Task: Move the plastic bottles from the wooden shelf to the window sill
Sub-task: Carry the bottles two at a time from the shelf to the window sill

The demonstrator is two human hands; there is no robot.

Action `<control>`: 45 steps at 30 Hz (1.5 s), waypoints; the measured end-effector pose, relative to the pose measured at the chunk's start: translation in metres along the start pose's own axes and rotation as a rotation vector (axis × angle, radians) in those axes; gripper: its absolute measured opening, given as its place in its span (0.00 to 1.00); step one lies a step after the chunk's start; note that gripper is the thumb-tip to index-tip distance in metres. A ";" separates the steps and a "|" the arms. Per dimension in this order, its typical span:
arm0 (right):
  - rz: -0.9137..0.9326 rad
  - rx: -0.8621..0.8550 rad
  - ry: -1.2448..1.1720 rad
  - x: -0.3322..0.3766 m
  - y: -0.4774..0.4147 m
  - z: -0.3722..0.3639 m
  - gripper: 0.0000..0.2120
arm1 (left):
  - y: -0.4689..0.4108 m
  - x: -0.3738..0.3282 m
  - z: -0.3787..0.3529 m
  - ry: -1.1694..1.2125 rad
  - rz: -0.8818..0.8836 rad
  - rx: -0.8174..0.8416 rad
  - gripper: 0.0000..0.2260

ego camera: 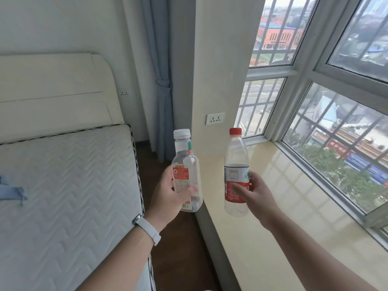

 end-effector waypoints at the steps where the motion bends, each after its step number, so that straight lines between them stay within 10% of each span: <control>1: -0.009 -0.015 -0.005 -0.001 -0.008 -0.001 0.14 | -0.008 0.001 0.003 -0.004 0.001 0.006 0.27; 45: -0.436 -0.158 0.019 -0.228 -0.382 0.018 0.21 | -0.437 0.193 -0.155 -0.281 0.321 0.177 0.34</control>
Point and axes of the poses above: each hand's wrist, its own y-axis away from the middle knuckle, its own z-axis out of the back of the hand, x = y × z, the point moved 7 cm from there along -y, towards the middle knuckle, and after that the axes turned 6 degrees about z, right-handed, at the moved point
